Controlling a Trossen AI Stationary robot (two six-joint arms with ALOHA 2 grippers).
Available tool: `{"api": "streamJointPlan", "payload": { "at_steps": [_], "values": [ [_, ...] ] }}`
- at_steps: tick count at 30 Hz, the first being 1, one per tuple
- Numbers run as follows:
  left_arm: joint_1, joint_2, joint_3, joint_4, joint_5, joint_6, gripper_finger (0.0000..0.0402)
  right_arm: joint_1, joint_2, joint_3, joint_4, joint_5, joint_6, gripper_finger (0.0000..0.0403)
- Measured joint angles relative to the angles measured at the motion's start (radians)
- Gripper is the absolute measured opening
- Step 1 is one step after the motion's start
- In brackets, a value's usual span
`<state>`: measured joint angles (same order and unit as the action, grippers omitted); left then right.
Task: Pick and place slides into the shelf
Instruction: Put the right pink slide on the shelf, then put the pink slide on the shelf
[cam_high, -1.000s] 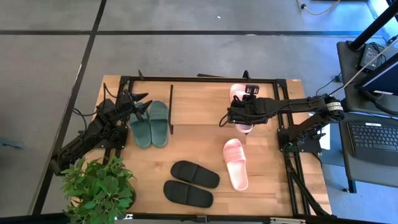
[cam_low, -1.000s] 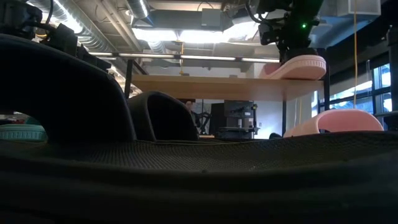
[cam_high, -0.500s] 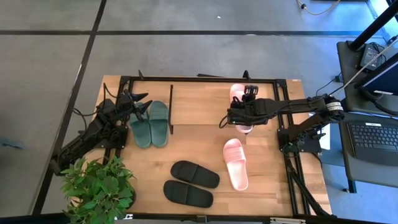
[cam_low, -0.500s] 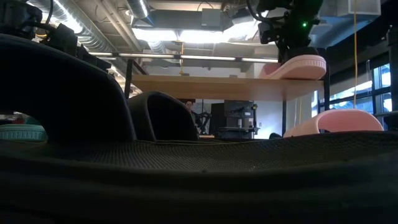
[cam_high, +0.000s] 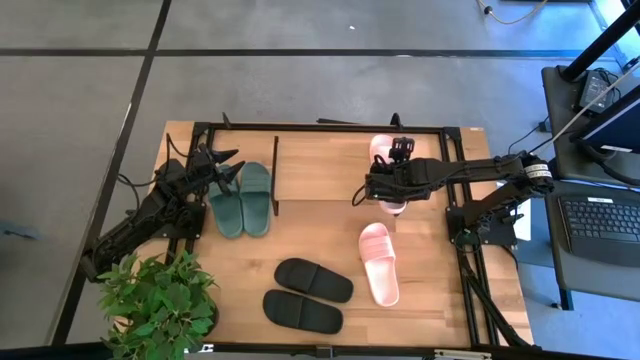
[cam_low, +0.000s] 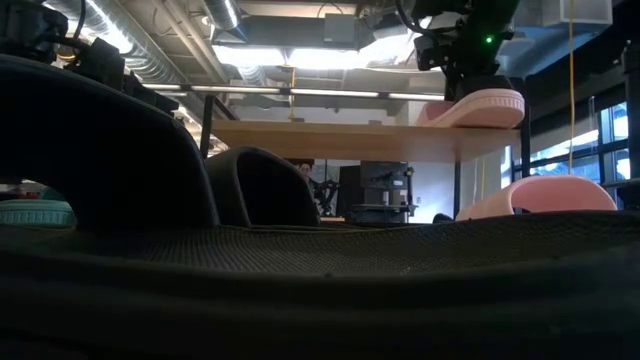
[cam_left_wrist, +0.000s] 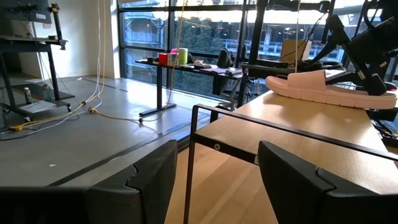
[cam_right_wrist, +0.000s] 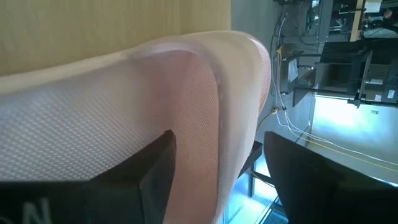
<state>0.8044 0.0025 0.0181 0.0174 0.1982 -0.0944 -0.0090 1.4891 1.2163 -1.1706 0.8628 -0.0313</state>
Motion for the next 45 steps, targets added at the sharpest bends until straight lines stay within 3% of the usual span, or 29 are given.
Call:
{"api": "streamJointPlan", "payload": {
  "at_steps": [10, 16, 21, 24, 28, 32, 39, 45],
  "values": [
    [0.0, 0.0, 0.0, 0.0, 0.0, 0.0, 0.0216, 0.0, 0.0, 0.068, -0.03, -0.008, 0.001, 0.0238],
    [0.0, 0.0, 0.0, 0.0, 0.0, 0.0, 0.0216, 0.0, 0.0, 0.209, -0.115, -0.206, 0.0, 0.0238],
    [0.0, 0.0, 0.0, 0.0, 0.0, 0.0, 0.0216, 0.009, 0.0, 0.315, -0.23, -0.281, 0.056, 0.0238],
    [0.0, 0.0, 0.0, 0.0, 0.0, 0.0, 0.0216, 0.042, 0.0, 0.363, -0.255, -0.387, 0.087, 0.0238],
    [0.0, 0.0, 0.0, 0.0, 0.0, 0.0, 0.0216, 0.135, 0.0, 0.37, -0.231, -0.537, 0.201, 0.0238],
    [0.0, 0.0, 0.0, 0.0, 0.0, 0.0, 0.0216, 0.304, 0.0, 0.325, -0.221, -0.569, 0.314, 0.0238],
    [0.0, 0.0, 0.0, 0.0, 0.0, 0.0, 0.0216, 0.604, 0.003, 0.175, -0.006, -0.471, 0.558, 0.0238],
    [0.0, 0.0, 0.0, 0.0, 0.0, 0.0, 0.0216, 0.72, 0.041, -0.025, 0.261, -0.414, 0.639, 0.0238]
  ]
}}
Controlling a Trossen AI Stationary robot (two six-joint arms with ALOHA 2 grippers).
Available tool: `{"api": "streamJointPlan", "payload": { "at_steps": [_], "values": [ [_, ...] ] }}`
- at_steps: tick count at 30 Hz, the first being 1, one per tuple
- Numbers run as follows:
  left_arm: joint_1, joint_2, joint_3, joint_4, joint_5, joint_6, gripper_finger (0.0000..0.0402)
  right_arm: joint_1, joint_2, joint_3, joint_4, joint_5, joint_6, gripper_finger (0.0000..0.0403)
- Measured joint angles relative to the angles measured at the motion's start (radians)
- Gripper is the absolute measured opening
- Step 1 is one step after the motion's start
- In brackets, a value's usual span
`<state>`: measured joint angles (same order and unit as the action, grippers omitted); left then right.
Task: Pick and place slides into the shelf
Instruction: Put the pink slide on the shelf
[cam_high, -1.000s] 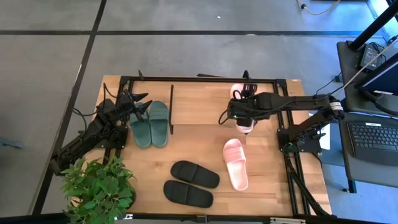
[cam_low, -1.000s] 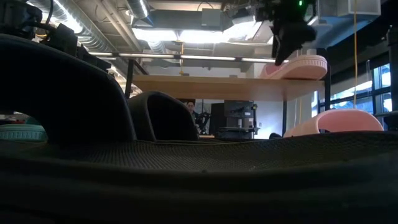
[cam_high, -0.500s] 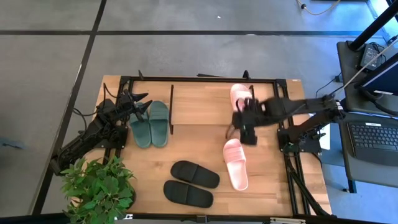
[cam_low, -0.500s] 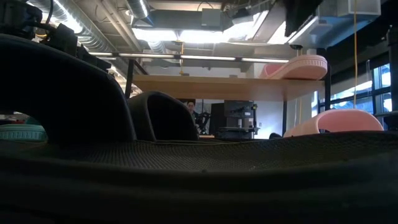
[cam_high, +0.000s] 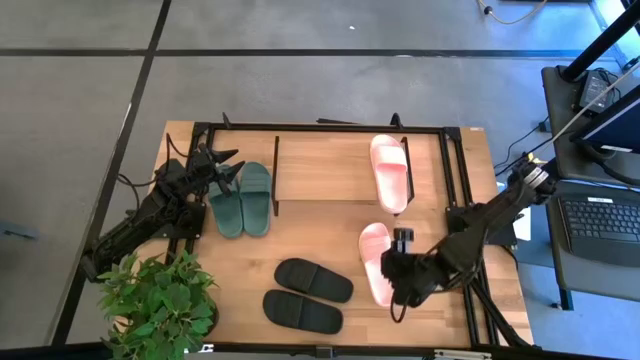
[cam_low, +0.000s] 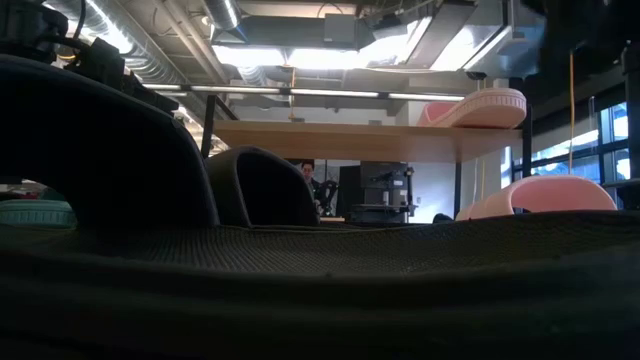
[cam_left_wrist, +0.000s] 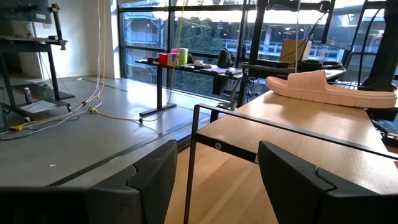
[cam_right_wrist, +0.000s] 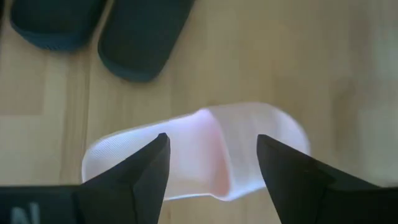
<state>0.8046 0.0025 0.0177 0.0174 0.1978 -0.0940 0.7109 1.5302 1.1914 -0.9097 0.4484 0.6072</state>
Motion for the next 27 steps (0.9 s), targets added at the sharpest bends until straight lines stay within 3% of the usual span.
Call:
{"api": "streamJointPlan", "payload": {
  "at_steps": [3, 14, 27],
  "values": [
    [0.0, 0.0, 0.0, 0.0, 0.0, 0.0, 0.0216, 0.008, 0.051, -0.054, 0.065, 0.004, 0.026, 0.0238],
    [0.0, 0.0, 0.0, 0.0, 0.0, 0.0, 0.0216, -0.019, 0.247, -0.071, 0.017, 0.105, 0.047, 0.0238],
    [0.0, 0.0, 0.0, 0.0, 0.0, 0.0, 0.0216, -0.071, 0.291, -0.07, -0.094, 0.16, 0.141, 0.0238]
  ]
}}
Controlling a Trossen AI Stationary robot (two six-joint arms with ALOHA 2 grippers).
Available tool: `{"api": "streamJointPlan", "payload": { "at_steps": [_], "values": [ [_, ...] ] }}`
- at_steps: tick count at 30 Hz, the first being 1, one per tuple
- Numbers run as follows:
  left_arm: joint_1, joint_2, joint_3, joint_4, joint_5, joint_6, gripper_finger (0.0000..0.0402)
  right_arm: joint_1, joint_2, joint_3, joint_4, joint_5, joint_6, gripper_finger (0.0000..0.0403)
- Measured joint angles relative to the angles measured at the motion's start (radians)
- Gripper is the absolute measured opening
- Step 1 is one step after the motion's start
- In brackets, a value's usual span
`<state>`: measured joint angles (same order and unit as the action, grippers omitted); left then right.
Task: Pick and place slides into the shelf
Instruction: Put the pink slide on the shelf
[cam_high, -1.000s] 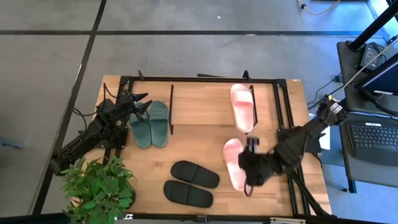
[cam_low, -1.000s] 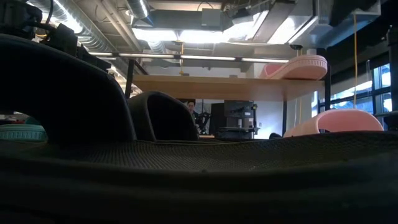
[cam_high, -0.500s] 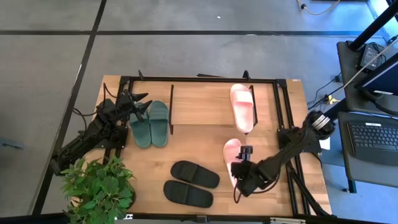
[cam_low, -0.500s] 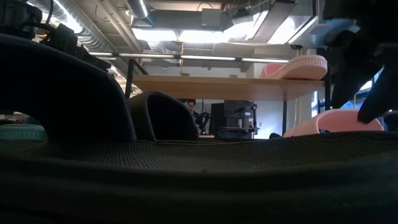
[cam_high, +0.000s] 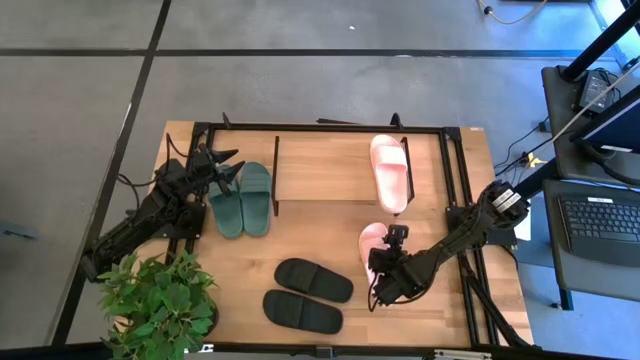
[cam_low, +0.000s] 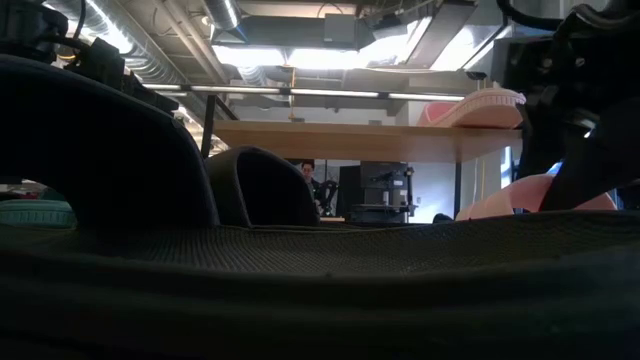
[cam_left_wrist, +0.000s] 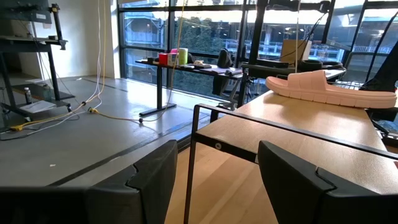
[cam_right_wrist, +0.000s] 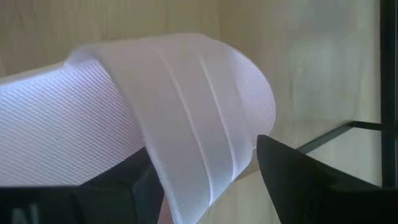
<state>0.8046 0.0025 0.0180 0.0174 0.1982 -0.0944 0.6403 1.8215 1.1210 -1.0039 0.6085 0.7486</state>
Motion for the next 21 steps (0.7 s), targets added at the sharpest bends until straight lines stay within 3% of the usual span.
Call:
{"api": "streamJointPlan", "payload": {
  "at_steps": [21],
  "values": [
    [0.0, 0.0, 0.0, 0.0, 0.0, 0.0, 0.0216, -0.01, 0.0, 0.0, 0.085, 0.001, 0.001, 0.0238]
  ]
}}
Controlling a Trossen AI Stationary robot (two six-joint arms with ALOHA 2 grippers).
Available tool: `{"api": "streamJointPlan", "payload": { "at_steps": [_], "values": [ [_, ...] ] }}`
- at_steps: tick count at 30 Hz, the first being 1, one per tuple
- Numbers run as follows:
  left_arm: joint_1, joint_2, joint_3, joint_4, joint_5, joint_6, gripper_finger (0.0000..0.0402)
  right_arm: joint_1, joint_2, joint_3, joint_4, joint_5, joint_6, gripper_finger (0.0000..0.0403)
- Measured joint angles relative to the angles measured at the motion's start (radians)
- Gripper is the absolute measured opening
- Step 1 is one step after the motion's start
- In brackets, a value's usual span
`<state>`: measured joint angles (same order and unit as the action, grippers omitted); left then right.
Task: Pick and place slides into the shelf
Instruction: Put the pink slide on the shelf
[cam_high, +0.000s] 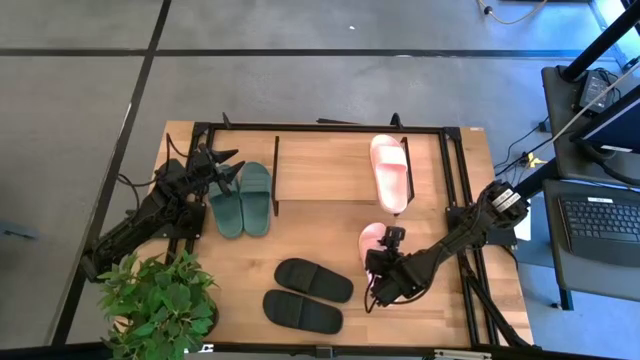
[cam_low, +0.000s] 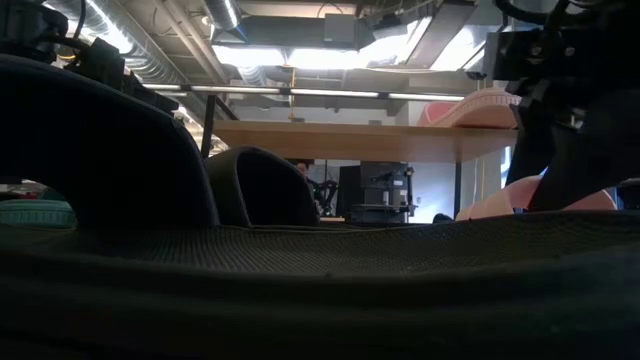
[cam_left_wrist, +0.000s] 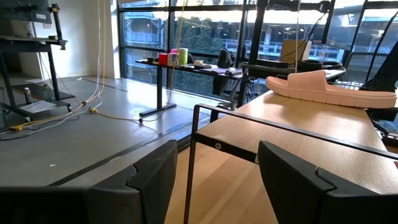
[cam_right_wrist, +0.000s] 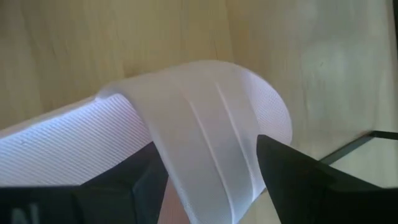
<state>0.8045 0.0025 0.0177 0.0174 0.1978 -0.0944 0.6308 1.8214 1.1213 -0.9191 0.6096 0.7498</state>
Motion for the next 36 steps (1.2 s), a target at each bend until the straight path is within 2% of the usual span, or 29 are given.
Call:
{"api": "streamJointPlan", "payload": {
  "at_steps": [5, 9, 23, 29, 36],
  "values": [
    [0.0, 0.0, 0.0, 0.0, 0.0, 0.0, 0.0216, 0.0, 0.0, 0.0, 0.003, 0.001, -0.048, 0.0236],
    [0.0, 0.0, 0.0, 0.0, 0.0, 0.0, 0.0216, 0.0, 0.0, 0.0, 0.003, 0.007, -0.05, 0.0212],
    [0.0, 0.0, 0.0, 0.0, 0.0, 0.0, 0.0216, 0.0, 0.0, 0.0, 0.0, 0.0, -0.054, 0.0015],
    [0.0, 0.0, 0.0, 0.0, 0.0, 0.0, 0.0216, 0.0, 0.0, 0.067, -0.068, -0.089, -0.067, 0.0013],
    [0.0, 0.0, 0.0, 0.0, 0.0, 0.0, 0.0216, 0.008, 0.0, 0.367, -0.311, -0.104, -0.155, 0.0012]
  ]
}}
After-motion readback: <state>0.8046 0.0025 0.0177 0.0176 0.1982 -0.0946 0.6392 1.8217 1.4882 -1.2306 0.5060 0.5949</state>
